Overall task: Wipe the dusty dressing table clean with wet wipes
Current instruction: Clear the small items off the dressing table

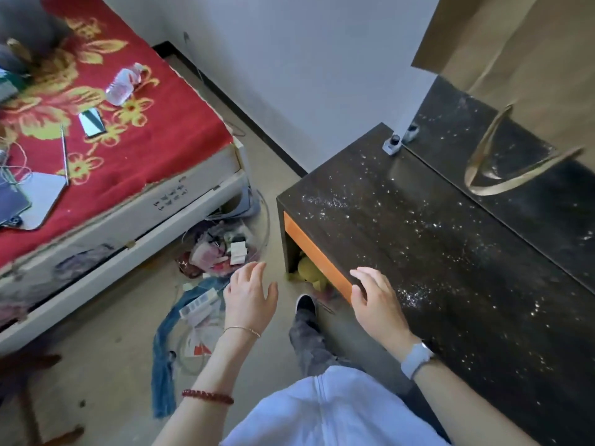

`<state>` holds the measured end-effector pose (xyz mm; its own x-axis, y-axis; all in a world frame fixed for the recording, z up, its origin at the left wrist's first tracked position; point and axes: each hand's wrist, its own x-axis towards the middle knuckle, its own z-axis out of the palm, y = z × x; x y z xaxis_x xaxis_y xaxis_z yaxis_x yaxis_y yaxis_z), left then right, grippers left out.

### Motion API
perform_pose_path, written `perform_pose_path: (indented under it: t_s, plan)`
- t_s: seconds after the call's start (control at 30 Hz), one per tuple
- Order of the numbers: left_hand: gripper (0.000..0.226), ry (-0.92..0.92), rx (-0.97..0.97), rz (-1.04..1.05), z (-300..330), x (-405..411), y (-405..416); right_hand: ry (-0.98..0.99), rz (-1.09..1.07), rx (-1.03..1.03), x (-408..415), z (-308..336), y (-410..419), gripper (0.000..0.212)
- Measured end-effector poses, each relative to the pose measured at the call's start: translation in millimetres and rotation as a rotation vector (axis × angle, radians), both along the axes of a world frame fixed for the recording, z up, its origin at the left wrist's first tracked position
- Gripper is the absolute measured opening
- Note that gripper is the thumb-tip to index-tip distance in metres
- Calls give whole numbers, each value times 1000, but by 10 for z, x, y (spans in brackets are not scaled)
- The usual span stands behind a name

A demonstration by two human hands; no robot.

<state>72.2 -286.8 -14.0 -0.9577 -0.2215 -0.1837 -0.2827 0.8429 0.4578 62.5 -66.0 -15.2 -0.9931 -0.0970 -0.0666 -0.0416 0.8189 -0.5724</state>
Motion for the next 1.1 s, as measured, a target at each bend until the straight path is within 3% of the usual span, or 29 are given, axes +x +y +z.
perform_pose_path:
  t_s: [0.3,0.47,0.67,0.73,0.87,1.1]
  plan:
    - [55,-10,-37,-314,270,-2011,316,70,-271,-69,-1830,84,135,33]
    - [64,-188,-136,-596,164,-2693,535,-29,-399,64,-2729,79,305,51]
    - [67,-312,-260,-977,-266,-3064,443,-227,-472,212,-3438,-133,396,50]
    - [68,-301,-247,-981,-304,-3045,411,-281,-428,265,-3527,-156,367,45]
    - [68,-256,-174,-954,-316,-2990,473,-187,-419,289,-3537,-185,291,31]
    - [70,-264,-138,-994,-328,-3070,405,-93,-739,-118,-2928,66,-58,41]
